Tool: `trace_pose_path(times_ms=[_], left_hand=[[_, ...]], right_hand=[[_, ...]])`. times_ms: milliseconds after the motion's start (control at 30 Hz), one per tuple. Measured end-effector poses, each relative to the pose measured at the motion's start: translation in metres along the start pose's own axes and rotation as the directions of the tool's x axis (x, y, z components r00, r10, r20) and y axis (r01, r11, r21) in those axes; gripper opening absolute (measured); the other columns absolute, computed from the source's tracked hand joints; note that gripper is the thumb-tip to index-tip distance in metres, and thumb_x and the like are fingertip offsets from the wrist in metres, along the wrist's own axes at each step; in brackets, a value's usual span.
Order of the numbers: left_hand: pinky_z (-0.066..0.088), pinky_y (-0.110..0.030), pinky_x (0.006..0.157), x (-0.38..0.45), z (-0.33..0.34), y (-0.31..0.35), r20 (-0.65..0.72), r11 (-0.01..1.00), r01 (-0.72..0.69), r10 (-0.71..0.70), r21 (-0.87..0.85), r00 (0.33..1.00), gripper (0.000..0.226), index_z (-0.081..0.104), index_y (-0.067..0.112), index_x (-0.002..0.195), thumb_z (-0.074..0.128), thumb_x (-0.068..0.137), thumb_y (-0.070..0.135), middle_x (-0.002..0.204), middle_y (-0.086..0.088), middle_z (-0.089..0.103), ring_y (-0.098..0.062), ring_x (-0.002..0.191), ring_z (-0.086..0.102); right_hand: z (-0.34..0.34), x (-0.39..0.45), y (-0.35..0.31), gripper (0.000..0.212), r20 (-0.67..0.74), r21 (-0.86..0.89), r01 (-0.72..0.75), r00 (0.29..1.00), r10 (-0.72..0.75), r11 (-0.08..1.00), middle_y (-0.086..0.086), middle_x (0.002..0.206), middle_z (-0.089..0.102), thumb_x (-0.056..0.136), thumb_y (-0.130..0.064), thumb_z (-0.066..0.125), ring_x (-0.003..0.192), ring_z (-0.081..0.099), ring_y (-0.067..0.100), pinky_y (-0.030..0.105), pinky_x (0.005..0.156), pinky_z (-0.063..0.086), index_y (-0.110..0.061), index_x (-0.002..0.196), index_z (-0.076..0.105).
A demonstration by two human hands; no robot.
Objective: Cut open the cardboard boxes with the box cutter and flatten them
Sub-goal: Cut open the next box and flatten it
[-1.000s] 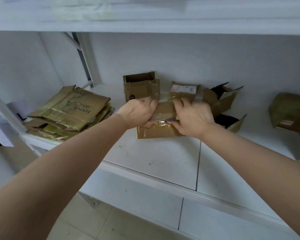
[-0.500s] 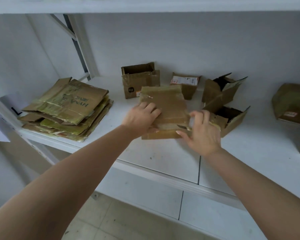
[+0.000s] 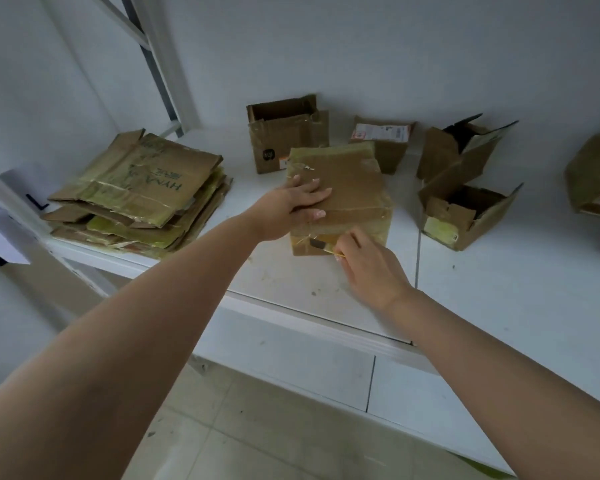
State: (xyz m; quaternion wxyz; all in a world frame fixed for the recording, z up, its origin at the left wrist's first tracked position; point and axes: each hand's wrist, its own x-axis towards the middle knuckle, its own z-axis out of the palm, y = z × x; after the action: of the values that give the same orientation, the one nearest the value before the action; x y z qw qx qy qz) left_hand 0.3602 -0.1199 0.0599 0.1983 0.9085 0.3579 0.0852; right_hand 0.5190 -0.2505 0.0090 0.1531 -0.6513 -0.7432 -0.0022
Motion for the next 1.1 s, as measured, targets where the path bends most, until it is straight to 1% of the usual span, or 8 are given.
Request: trace_pose_path(times_ms=[267,367,467,600,800,967,1033,1100], left_hand=[[0.008,-0.041,0.119,0.002,-0.001,0.000,0.012,1.000,-0.006,0.005,0.029,1.000,0.051,0.034,0.036,0.145,0.045,0.096,0.044,0.157,0.006,0.021,-0.021,0.147,0.008],[0.009,-0.040,0.119,0.001,-0.001,0.001,0.004,0.999,-0.012,0.012,0.037,1.000,0.050,0.034,0.035,0.145,0.046,0.097,0.043,0.157,0.006,0.022,-0.021,0.147,0.008],[0.008,-0.039,0.118,0.001,0.000,0.003,0.002,0.999,-0.010,0.010,0.043,1.000,0.050,0.034,0.034,0.145,0.046,0.097,0.042,0.157,0.006,0.022,-0.021,0.147,0.007],[0.009,-0.039,0.119,0.000,0.000,0.003,-0.003,0.999,-0.017,0.017,0.043,1.000,0.050,0.034,0.034,0.146,0.045,0.097,0.042,0.157,0.005,0.021,-0.022,0.147,0.007],[0.007,-0.040,0.118,-0.001,0.000,0.005,0.012,0.999,-0.012,0.011,0.049,1.000,0.051,0.032,0.033,0.147,0.044,0.098,0.042,0.158,0.005,0.019,-0.023,0.147,0.005],[0.005,-0.039,0.118,-0.003,0.000,0.007,0.013,0.999,0.012,-0.012,0.035,1.000,0.050,0.032,0.033,0.147,0.044,0.099,0.040,0.158,0.005,0.018,-0.022,0.148,0.003],[0.005,-0.039,0.118,-0.003,0.000,0.007,0.019,1.000,0.017,-0.018,0.025,1.000,0.050,0.032,0.033,0.147,0.044,0.099,0.039,0.158,0.006,0.017,-0.021,0.148,0.002],[0.004,-0.040,0.118,-0.003,0.000,0.009,0.020,1.000,0.018,-0.019,0.024,1.000,0.049,0.032,0.033,0.147,0.044,0.099,0.038,0.159,0.006,0.017,-0.021,0.148,0.002]], right_hand=[[0.005,0.008,-0.004,0.014,-0.069,-0.029,0.035,0.997,-0.037,0.999,0.010,0.096,0.044,0.081,-0.001,0.061,0.056,0.048,0.029,0.037,0.047,0.044,-0.007,0.091,0.054],[0.006,0.010,-0.005,0.025,-0.088,-0.025,0.076,0.993,-0.078,0.997,0.011,0.089,0.044,0.070,0.006,0.068,0.049,0.039,0.025,0.030,0.040,0.033,-0.007,0.082,0.051],[0.007,0.012,-0.006,0.028,-0.078,-0.027,0.077,0.994,-0.079,0.997,0.009,0.087,0.041,0.066,0.008,0.068,0.049,0.035,0.024,0.027,0.044,0.025,-0.008,0.081,0.049],[0.002,0.014,-0.005,0.021,-0.030,-0.038,0.035,0.999,-0.036,0.999,0.003,0.093,0.034,0.079,0.000,0.058,0.062,0.038,0.024,0.030,0.052,0.028,-0.011,0.093,0.046],[-0.018,0.007,0.003,0.031,0.062,-0.060,-0.090,0.994,0.094,0.994,0.011,0.121,0.042,0.090,-0.008,0.047,0.078,0.040,0.021,0.031,0.066,0.035,-0.012,0.121,0.049],[-0.015,-0.002,0.015,0.035,-0.067,-0.145,-0.013,0.998,0.004,0.989,0.010,0.096,0.040,0.074,0.003,0.065,0.061,0.042,0.025,0.029,0.053,0.030,-0.008,0.105,0.054],[-0.015,-0.008,0.025,0.040,-0.132,-0.125,-0.015,0.991,-0.001,0.992,0.014,0.082,0.044,0.055,0.014,0.072,0.048,0.031,0.023,0.022,0.046,0.018,-0.004,0.088,0.059],[-0.014,-0.014,0.037,0.040,-0.169,-0.090,-0.049,0.985,0.034,0.995,0.016,0.079,0.045,0.051,0.018,0.070,0.046,0.027,0.021,0.018,0.048,0.010,-0.004,0.083,0.059]])
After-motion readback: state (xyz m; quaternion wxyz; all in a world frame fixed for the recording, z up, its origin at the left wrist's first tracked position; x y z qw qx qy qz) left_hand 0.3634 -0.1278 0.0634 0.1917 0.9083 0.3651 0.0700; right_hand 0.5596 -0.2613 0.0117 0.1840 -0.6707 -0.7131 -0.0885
